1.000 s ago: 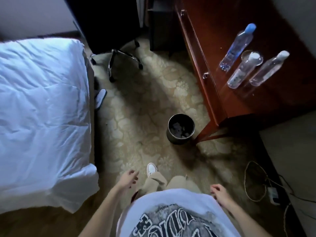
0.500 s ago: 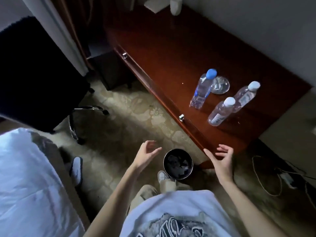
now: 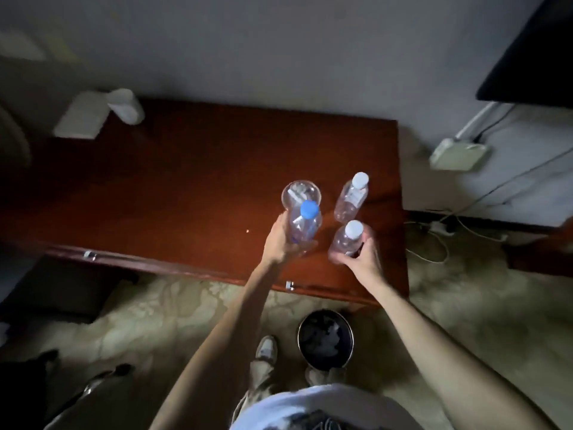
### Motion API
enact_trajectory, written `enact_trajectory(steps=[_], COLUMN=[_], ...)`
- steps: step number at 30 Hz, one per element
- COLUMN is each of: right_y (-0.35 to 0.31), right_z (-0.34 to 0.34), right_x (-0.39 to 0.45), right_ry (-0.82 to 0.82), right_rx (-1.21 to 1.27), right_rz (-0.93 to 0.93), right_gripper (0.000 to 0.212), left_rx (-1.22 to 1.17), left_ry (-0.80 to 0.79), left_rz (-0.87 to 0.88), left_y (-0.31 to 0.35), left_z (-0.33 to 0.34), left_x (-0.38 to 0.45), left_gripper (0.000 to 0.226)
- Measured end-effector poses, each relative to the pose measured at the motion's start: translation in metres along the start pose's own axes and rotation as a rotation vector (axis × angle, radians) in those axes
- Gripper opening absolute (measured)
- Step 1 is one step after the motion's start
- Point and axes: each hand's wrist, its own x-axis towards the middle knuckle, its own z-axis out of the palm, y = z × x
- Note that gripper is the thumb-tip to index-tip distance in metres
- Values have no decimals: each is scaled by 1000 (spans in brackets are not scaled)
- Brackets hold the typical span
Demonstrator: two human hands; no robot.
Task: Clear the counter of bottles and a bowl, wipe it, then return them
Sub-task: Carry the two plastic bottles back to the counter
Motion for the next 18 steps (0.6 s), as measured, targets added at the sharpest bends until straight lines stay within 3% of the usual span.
enact_trajectory(steps=[5, 8, 13, 18], right_y=[2, 14, 37, 65], right_z=[-4, -21, -72, -143], right_x=[-23, -50, -111, -191], right_ry=[154, 303, 554, 838], right_rx=[23, 85, 231, 287], right_rz=[61, 139, 289, 397], right_gripper=[78, 76, 59, 41], left_rx=[81, 77, -197, -150], left_ry=[-108, -235, -545, -870], left_rz=[160, 143, 55, 66], left_y=[13, 21, 58, 98], left_z=[6, 18, 73, 173], left_x=[8, 8, -4, -35], left_gripper=[64, 57, 58, 53])
